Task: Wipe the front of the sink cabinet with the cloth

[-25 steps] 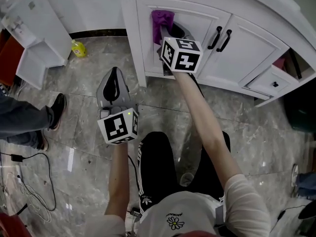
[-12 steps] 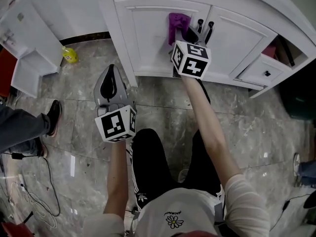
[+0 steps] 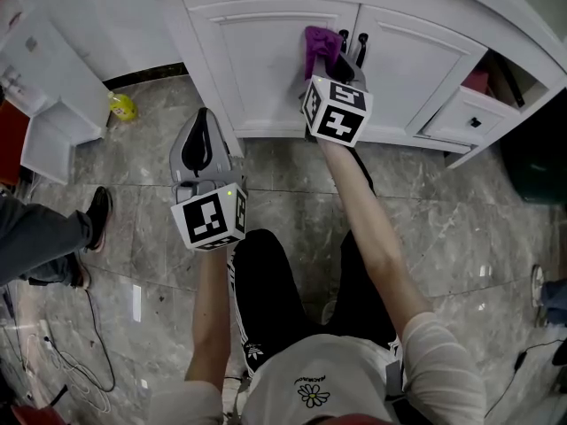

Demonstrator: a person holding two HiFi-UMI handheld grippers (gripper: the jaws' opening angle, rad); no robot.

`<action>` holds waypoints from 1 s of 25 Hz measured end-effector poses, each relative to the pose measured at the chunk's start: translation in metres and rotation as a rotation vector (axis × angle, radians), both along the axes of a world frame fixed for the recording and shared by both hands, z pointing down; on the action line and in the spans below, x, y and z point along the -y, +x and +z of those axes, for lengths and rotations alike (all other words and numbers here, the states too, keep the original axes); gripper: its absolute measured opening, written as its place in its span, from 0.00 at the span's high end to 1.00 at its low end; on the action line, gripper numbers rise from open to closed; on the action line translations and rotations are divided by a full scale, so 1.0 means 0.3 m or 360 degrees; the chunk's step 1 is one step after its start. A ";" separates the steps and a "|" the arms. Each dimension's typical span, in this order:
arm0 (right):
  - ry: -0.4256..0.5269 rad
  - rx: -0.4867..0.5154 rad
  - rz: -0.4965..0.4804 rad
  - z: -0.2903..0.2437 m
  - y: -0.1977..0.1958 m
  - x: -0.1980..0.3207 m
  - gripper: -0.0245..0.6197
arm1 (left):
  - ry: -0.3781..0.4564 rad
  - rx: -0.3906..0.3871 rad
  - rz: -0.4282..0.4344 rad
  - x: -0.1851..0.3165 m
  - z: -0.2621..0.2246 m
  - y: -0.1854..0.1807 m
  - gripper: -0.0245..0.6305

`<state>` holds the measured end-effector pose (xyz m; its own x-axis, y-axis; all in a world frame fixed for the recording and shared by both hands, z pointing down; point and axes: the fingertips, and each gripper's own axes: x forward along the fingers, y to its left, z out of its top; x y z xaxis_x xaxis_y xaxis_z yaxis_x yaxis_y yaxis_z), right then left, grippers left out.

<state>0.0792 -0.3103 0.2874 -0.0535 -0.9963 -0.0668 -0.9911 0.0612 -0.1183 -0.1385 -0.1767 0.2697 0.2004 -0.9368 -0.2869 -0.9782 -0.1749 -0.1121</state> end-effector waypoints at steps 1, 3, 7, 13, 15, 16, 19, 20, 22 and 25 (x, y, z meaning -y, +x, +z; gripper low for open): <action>0.0003 0.0004 0.0007 0.000 0.001 -0.001 0.88 | 0.0000 -0.0001 -0.0002 -0.001 0.000 -0.002 0.96; 0.0008 0.0006 0.0018 -0.001 0.003 -0.003 0.88 | -0.0003 -0.0004 -0.0009 -0.004 0.005 -0.011 0.96; 0.0010 0.0025 0.0006 0.003 -0.004 -0.009 0.88 | -0.0017 -0.0013 -0.0033 -0.008 0.023 -0.039 0.96; 0.0061 0.0057 -0.0263 -0.013 -0.192 -0.029 0.88 | -0.0035 -0.0030 -0.0054 -0.010 0.061 -0.088 0.96; 0.0072 0.0083 -0.0369 -0.006 -0.282 -0.026 0.88 | -0.0047 -0.0032 -0.0065 -0.009 0.083 -0.109 0.96; 0.0073 0.0088 -0.0419 0.003 -0.328 -0.024 0.88 | -0.0057 -0.0031 -0.0074 -0.010 0.097 -0.121 0.96; 0.0073 0.0088 -0.0556 0.044 -0.459 -0.012 0.88 | -0.0087 -0.0045 -0.0112 -0.013 0.138 -0.170 0.96; 0.0074 0.0086 -0.0594 0.059 -0.498 -0.006 0.88 | -0.0092 -0.0051 -0.0123 -0.013 0.150 -0.187 0.96; 0.0066 0.0079 -0.0657 0.091 -0.572 0.003 0.88 | -0.0099 -0.0053 -0.0145 -0.016 0.171 -0.220 0.96; 0.0035 0.0062 -0.0722 0.137 -0.669 0.013 0.88 | -0.0125 -0.0060 -0.0182 -0.023 0.206 -0.271 0.96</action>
